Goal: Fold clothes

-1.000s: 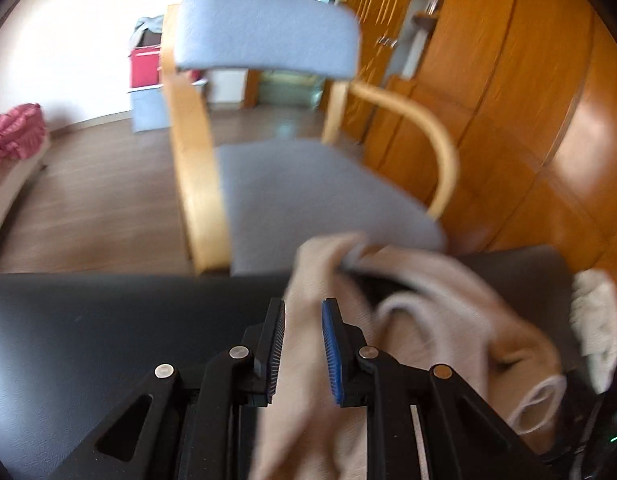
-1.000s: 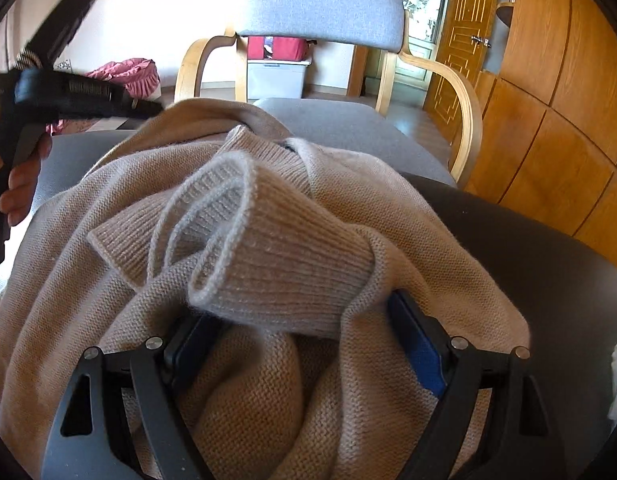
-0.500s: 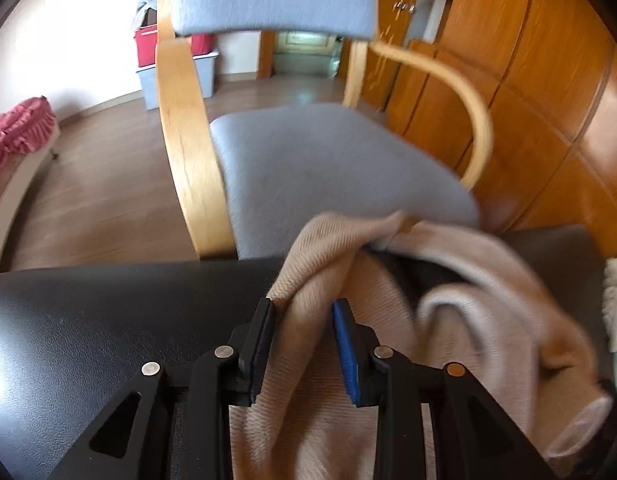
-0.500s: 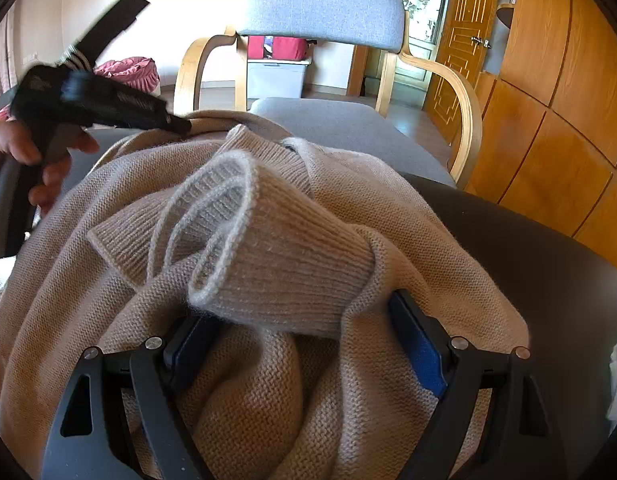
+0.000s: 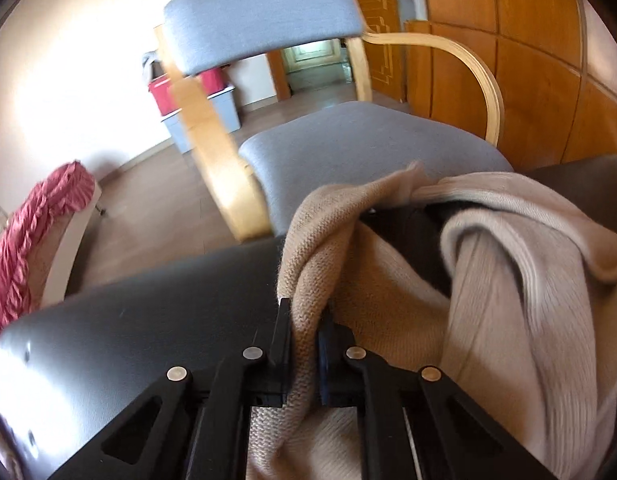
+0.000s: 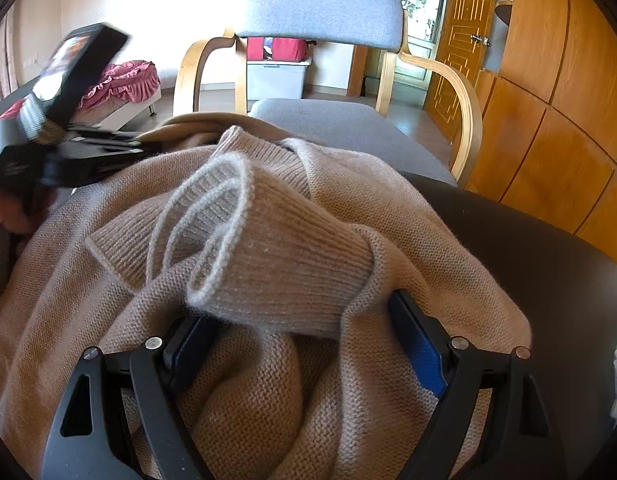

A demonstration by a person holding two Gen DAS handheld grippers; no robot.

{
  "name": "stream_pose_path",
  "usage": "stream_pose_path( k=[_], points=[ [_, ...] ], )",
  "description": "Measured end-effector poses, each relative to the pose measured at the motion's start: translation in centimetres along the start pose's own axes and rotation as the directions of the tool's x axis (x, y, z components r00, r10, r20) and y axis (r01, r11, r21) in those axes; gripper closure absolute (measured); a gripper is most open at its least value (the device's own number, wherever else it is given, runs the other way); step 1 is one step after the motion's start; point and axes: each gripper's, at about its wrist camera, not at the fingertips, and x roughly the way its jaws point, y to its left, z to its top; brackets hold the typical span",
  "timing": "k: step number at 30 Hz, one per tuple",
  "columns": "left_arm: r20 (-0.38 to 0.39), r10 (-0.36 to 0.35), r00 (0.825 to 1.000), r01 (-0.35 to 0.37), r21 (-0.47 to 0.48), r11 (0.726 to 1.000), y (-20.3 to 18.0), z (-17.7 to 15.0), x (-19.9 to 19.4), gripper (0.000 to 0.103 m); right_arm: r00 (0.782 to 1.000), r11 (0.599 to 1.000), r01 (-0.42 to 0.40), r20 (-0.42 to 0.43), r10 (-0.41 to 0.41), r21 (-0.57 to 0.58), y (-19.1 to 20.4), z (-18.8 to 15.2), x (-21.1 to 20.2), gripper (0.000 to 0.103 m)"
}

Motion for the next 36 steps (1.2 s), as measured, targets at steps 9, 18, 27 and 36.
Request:
stream_pose_path(
  k=[9,18,27,36],
  points=[
    [0.060,-0.023,0.998,0.033,-0.171,0.985,6.1,-6.1,-5.9,0.095,1.000,1.000,0.003,0.000,-0.003,-0.001,0.1,0.1,0.2,0.016],
    [0.120,0.039,0.992,-0.004,-0.282,0.959,9.9,-12.5,-11.0,0.095,1.000,1.000,0.009,0.001,-0.009,-0.003,0.1,0.2,0.3,0.016],
    [0.100,0.169,0.981,-0.086,-0.556,0.827,19.8,-18.9,-13.8,0.095,0.998,0.997,0.044,0.048,-0.040,-0.071,1.6,0.2,-0.5,0.016],
    [-0.017,0.326,0.945,-0.254,-0.665,0.703,27.4,-21.9,-13.6,0.094,0.992,0.907,0.084,0.123,-0.035,-0.413,9.5,-0.6,-1.0,0.016]
  ],
)
